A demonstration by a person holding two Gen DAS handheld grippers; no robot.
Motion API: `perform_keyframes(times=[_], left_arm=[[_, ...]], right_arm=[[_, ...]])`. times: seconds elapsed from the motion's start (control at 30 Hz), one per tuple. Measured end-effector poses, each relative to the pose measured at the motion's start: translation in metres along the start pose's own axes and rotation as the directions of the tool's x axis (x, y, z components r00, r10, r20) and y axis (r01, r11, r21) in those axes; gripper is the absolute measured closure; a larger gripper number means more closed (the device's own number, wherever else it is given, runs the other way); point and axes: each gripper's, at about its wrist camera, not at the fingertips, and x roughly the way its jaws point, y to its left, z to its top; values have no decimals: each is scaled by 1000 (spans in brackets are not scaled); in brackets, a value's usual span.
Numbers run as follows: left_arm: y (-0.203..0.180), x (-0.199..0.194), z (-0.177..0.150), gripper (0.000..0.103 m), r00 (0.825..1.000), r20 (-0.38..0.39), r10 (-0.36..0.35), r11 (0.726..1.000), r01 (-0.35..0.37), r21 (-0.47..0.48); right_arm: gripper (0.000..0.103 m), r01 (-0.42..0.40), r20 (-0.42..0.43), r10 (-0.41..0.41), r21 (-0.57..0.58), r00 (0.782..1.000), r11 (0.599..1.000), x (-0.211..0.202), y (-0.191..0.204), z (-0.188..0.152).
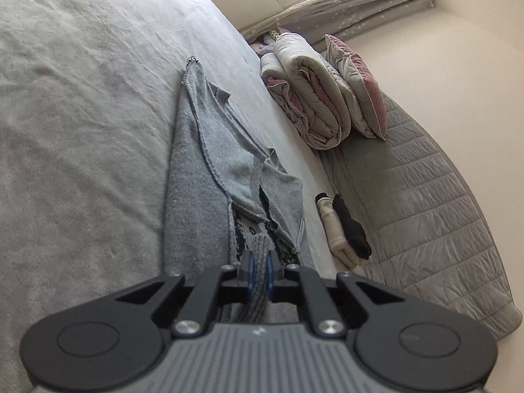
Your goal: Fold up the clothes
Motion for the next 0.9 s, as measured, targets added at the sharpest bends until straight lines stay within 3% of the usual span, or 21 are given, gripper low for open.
perform_keyframes(times=[0.27, 0.4, 0.63, 0.67, 0.73, 0.8, 0.83, 0.87, 0.9], left_arm=[[6, 25, 29, 96, 999, 44, -9, 1000, 10, -25], [19, 39, 27, 96, 993, 46, 111, 993, -112, 21], [5, 41, 20, 91, 978, 100, 185, 970, -198, 144], [1, 40, 21, 86, 974, 107, 199, 962, -215, 167], [-9, 36, 20, 65, 967, 128, 219, 948, -242, 207], [-21, 31, 18, 33, 960, 153, 235, 932, -268, 245], [-28, 30, 16, 25, 953, 172, 249, 918, -288, 271], [-35, 28, 13, 16, 945, 194, 263, 901, -313, 301], [-42, 27, 10, 15, 938, 214, 272, 883, -332, 331]], right_arm=[[94, -4, 85, 1, 39, 996, 999, 15, -14, 24], [94, 36, 77, -39, 40, 996, 999, 27, -24, 22], [90, 89, 72, -89, -8, 993, 996, 31, -25, 12], [84, 92, 71, -91, -15, 993, 996, 30, -24, 13], [83, 105, 64, -102, -33, 993, 994, 27, -19, 15], [65, 129, 70, -125, -65, 990, 989, 24, -12, 17], [45, 144, 82, -137, -83, 987, 986, 22, -8, 17], [34, 157, 105, -146, -107, 984, 982, 20, -3, 16], [33, 170, 130, -153, -133, 980, 977, 18, 2, 15]])
